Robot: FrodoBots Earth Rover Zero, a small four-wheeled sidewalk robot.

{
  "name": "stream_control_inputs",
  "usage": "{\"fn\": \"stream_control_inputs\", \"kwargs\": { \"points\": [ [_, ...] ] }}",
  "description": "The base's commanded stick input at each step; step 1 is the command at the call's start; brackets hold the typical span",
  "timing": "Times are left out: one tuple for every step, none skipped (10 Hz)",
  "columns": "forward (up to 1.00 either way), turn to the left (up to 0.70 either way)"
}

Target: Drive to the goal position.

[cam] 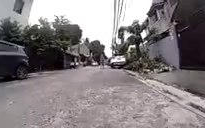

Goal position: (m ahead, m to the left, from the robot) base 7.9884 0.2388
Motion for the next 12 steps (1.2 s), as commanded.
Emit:
{"fn": "stream_control_inputs", "kwargs": {
  "points": [
    [1.00,0.00],
    [1.00,0.00],
    [1.00,0.00],
    [1.00,0.00],
    [1.00,0.00],
    [1.00,0.00],
    [1.00,0.00],
    [1.00,0.00],
    [1.00,0.00],
    [1.00,0.27],
    [1.00,0.27],
    [1.00,0.27]
  ]
}}
